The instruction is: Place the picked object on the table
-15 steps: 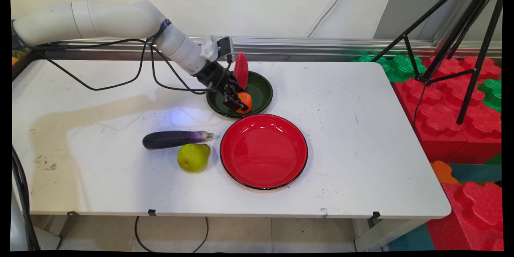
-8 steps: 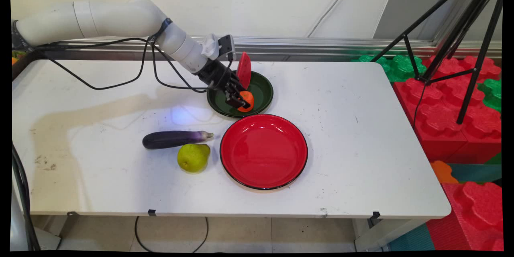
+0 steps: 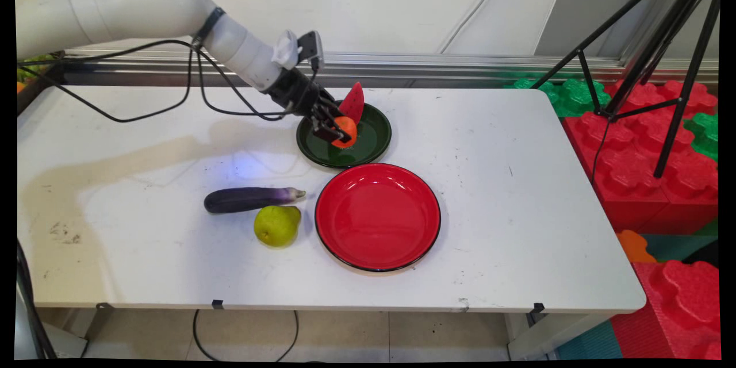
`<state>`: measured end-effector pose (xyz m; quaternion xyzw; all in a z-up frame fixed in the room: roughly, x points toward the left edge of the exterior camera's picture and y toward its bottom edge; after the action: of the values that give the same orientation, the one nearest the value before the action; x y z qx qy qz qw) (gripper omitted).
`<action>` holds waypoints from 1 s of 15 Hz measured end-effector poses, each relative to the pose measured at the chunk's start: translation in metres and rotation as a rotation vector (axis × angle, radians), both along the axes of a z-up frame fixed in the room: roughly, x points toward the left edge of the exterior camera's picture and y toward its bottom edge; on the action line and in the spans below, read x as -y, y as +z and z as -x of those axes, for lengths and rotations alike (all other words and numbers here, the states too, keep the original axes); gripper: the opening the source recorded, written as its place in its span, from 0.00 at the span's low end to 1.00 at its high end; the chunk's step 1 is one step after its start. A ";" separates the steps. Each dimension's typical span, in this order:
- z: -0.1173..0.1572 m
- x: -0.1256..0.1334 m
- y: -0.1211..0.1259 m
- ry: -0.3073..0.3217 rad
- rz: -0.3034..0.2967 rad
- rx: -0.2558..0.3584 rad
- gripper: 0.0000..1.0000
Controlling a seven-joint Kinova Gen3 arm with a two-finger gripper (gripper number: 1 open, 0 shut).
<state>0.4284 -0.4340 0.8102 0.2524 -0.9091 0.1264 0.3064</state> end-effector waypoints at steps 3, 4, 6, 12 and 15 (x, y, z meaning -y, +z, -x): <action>-0.009 -0.015 0.015 0.002 0.002 0.002 0.00; -0.013 -0.020 0.021 0.002 0.002 0.006 0.00; -0.021 -0.034 0.031 0.000 -0.004 0.018 0.00; -0.050 -0.067 0.048 -0.007 -0.040 0.071 0.00; -0.068 -0.079 0.047 -0.005 -0.067 0.106 0.00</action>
<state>0.4964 -0.3551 0.8576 0.2532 -0.9283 0.1085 0.2497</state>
